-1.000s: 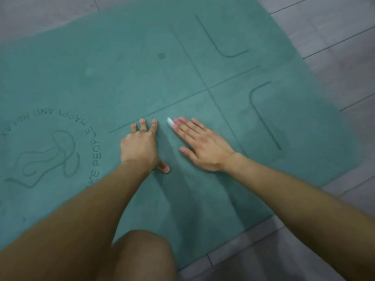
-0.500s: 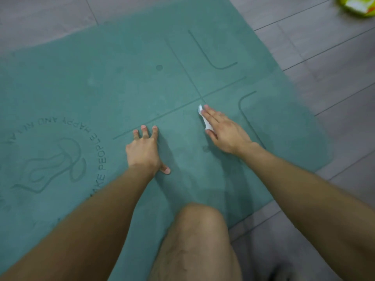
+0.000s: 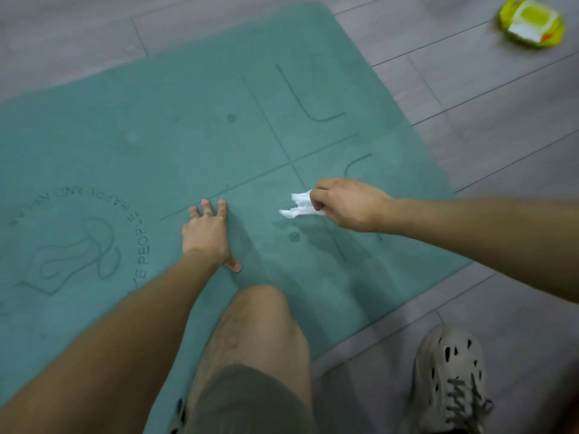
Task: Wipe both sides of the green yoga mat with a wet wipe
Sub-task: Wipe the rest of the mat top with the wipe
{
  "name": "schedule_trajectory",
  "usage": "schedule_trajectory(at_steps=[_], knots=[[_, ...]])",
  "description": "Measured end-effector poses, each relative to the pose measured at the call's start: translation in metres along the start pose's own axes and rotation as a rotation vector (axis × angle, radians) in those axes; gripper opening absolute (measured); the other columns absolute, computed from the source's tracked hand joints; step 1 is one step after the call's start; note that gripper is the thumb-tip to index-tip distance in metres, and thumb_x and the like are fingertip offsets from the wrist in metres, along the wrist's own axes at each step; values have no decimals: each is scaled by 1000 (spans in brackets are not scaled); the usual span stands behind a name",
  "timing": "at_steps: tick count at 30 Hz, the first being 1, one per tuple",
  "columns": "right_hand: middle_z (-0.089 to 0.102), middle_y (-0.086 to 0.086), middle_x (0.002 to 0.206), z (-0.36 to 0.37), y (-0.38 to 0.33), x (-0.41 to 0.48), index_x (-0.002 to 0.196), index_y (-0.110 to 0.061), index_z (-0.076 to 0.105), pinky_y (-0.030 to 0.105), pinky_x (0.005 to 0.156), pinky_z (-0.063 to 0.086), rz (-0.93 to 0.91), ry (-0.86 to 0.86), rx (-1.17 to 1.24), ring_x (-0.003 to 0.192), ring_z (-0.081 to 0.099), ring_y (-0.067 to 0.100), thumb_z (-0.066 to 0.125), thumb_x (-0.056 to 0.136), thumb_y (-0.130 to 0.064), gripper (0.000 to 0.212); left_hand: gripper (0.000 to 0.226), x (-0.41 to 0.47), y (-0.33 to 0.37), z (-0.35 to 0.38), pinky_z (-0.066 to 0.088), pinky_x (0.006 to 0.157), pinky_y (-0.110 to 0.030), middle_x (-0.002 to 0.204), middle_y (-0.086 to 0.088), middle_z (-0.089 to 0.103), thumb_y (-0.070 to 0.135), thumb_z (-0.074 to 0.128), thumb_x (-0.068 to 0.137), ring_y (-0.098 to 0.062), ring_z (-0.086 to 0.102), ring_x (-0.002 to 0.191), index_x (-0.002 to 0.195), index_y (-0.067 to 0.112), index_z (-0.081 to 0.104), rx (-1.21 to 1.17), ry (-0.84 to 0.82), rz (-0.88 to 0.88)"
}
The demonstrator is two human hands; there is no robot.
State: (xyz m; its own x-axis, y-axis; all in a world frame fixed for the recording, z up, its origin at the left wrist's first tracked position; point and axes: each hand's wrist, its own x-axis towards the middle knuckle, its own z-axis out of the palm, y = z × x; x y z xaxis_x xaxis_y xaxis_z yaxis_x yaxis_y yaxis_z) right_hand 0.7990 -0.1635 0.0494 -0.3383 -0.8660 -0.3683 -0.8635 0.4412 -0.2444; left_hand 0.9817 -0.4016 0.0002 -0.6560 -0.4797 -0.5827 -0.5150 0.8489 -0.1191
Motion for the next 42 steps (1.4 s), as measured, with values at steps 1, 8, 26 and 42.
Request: schedule_trajectory(at_steps=[1,8,26,42], knots=[[55,3,109,0,7,0,111,-19,61,36,70,36,-2,25,21,90,53,29,57,99,-13,15,172,2,1,0,43,114,-57,173,-19,11,66,101,34,-45,18,158,168,20,3,-1,-14,-5],[64,2,124,51,46,4,124,-20,66,41,90,52,218,120,264,109,65,28,66,98,-25,27,47,13,54,-13,56,97,-40,112,-1,74,56,79,79,-28,69,110,113,24,73,-520,281,-96],[73,-5,104,67,27,12,106,-21,61,30,74,45,428,308,661,74,58,11,68,95,-22,13,17,33,139,9,53,75,-29,84,8,72,35,79,81,-10,65,79,94,26,75,-912,203,250],[64,-7,73,79,21,-21,77,-18,58,31,62,47,734,245,937,74,64,20,74,84,-20,18,21,8,149,4,63,85,-51,102,-15,71,2,58,102,-23,72,80,120,8,53,-1380,144,151]])
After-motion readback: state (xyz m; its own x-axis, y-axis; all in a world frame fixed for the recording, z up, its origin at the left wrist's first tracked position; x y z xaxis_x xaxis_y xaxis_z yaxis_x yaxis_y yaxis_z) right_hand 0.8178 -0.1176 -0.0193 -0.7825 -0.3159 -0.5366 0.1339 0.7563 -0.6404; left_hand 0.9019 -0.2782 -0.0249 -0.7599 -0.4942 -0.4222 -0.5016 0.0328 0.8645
